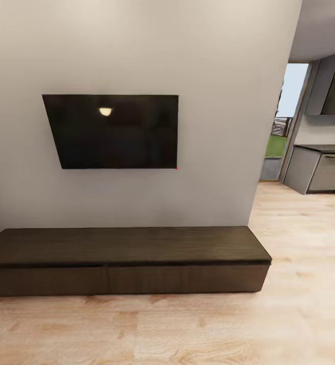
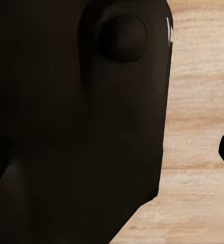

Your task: Turn on the radio receiver that's on the table in the living room.

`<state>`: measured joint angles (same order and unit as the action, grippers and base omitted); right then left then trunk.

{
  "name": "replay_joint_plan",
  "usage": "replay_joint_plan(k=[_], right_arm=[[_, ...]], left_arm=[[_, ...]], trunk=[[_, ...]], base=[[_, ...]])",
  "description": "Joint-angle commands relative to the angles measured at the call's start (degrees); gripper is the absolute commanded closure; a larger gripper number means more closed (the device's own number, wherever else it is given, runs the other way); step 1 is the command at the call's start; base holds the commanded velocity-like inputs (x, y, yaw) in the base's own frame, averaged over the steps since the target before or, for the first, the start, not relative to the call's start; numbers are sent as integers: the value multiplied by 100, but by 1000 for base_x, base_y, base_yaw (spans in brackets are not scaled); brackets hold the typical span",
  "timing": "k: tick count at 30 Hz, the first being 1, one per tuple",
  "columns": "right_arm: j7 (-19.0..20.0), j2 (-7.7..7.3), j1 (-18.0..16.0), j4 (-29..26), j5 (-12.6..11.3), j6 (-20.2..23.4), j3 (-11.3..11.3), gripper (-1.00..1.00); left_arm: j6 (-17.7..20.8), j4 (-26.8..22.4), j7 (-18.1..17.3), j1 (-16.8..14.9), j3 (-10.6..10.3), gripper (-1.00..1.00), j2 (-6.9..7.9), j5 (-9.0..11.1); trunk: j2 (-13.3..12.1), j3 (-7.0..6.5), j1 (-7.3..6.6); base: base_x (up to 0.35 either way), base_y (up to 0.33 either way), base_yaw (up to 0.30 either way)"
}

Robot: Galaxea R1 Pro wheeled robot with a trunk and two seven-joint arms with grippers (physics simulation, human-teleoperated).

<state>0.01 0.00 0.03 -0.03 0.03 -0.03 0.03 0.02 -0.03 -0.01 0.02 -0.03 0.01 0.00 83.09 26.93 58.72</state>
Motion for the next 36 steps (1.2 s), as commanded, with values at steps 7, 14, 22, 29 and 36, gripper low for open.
replay_joint_plan(k=[7, 14, 22, 29, 36], right_arm=[[-1, -6, 27, -37, 8, -15, 224, -100], [-8, 21, 32, -40, -216, -22, 448, -100], [-10, 26, 32, -36, -430, -24, 703, -100], [-10, 27, 32, -41, -433, -24, 928, -100], [-10, 27, 32, -39, -441, -24, 1676, -100]], left_arm=[[-16, -121, -8, 7, -32, -100, 55, -2], [-241, -263, -8, 7, -32, -100, 77, -8], [-498, -268, -8, 7, -37, -100, 79, -5], [-722, -269, -8, 7, -37, -100, 79, -8], [-801, -269, -8, 7, -41, -100, 79, -7]], trunk=[[-1, 0, 1], [-1, 0, 1], [-1, 0, 1], [-1, 0, 1], [-1, 0, 1]], base=[[0, 0, 0], [0, 0, 149], [0, 0, 286], [0, 0, 293], [0, 0, 293]])
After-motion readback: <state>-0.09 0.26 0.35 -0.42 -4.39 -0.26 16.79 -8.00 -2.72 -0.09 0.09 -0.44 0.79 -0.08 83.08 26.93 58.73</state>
